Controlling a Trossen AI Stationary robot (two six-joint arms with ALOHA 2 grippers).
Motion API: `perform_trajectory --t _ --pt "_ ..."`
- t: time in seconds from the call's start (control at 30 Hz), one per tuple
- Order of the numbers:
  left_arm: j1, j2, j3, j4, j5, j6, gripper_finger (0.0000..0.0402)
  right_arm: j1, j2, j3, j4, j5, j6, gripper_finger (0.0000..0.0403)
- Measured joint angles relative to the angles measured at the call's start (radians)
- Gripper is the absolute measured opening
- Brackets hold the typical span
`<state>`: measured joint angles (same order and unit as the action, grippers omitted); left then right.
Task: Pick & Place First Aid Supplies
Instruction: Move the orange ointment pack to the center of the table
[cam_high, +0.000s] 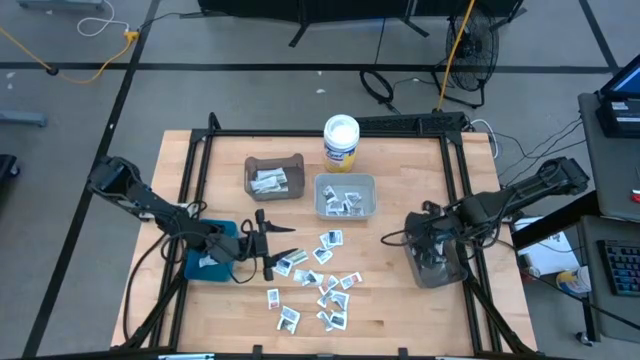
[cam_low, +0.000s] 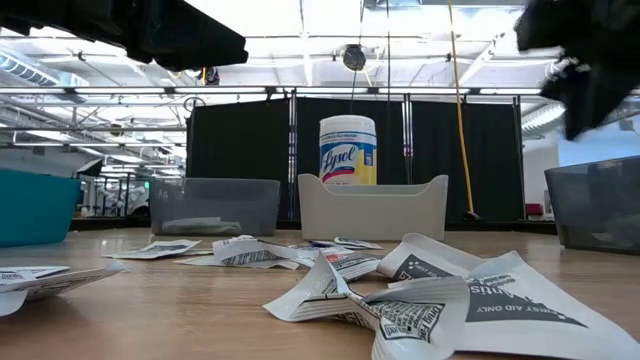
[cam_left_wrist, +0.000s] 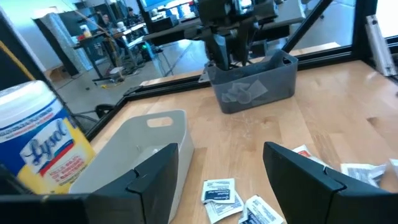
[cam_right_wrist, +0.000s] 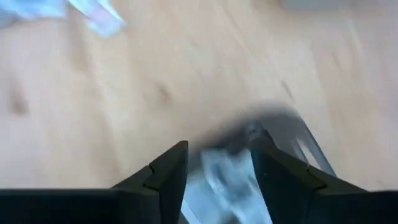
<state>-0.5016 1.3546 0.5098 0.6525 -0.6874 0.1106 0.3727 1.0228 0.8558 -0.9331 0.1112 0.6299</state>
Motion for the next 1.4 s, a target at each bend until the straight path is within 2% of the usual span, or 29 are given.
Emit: perform_trajectory --t 0.23,0.47,0.7,0.9,1.3,1.4 --pt "0.020 0.000 0.000 0.000 0.035 -0.011 0.0241 0.000 0.046 0.001 0.409 -0.004 -0.303 0.0169" --pt "0.019 0.000 0.000 0.000 0.036 -0.007 0.0241 -0.020 0.189 0.002 0.698 -0.012 -0.513 0.0170" --pt "0.019 0.000 0.000 0.000 0.036 -0.003 0.0241 -0.059 0.387 0.002 0.875 -0.194 -0.550 0.0185" --pt "0.019 0.000 0.000 0.000 0.036 0.008 0.0241 -0.055 0.511 0.002 0.976 -0.218 -0.604 0.0190" --pt "0.019 0.000 0.000 -0.004 0.036 0.008 0.0241 -0.031 0.515 0.001 0.967 -0.216 -0.578 0.0188" --pt "0.019 0.000 0.000 -0.005 0.036 0.007 0.0241 -0.023 0.515 -0.004 0.974 -0.186 -0.564 0.0189"
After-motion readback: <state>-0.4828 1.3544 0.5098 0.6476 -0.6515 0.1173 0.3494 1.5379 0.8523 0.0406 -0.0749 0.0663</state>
